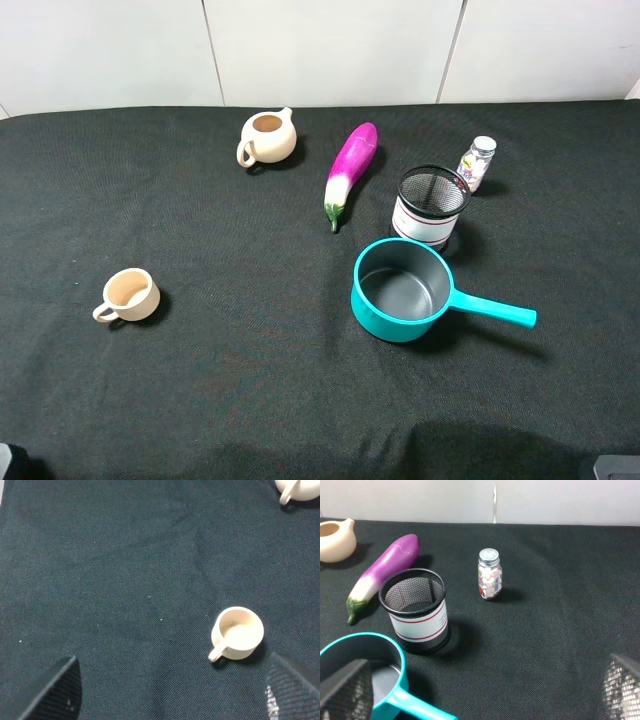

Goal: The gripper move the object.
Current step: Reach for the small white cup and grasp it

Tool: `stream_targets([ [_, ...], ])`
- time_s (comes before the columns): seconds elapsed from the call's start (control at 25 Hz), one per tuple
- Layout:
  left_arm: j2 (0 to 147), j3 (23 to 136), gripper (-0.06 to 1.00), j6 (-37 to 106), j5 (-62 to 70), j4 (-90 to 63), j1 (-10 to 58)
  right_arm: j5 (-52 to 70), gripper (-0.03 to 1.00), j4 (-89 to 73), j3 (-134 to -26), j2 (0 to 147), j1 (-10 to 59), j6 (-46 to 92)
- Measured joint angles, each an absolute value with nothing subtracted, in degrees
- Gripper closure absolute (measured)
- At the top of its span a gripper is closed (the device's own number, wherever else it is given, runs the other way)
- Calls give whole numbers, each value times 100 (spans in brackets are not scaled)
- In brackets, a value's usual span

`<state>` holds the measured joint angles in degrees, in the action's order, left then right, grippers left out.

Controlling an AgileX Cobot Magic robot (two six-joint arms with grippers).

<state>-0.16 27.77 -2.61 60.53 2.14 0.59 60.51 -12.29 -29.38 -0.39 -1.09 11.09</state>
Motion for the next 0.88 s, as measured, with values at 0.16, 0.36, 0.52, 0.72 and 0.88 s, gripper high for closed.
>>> stream_targets([
  [0.16,-16,2777,21,-261,6053,214,59,6051,27,-1229,-2938,-39,-109,1109],
  [0.36,-16,2777,21,-261,6053,214,59,6051,27,-1229,-2938,-39,-109,1109],
  [0.52,-16,2777,21,-261,6053,214,59,6051,27,-1229,-2938,-39,-109,1109],
  [0.72,-16,2777,21,-261,6053,214,59,6051,27,-1229,-2938,-39,-109,1109],
  [0.88,-16,2777,21,-261,6053,214,59,6051,27,-1229,-2938,-39,-109,1109],
])
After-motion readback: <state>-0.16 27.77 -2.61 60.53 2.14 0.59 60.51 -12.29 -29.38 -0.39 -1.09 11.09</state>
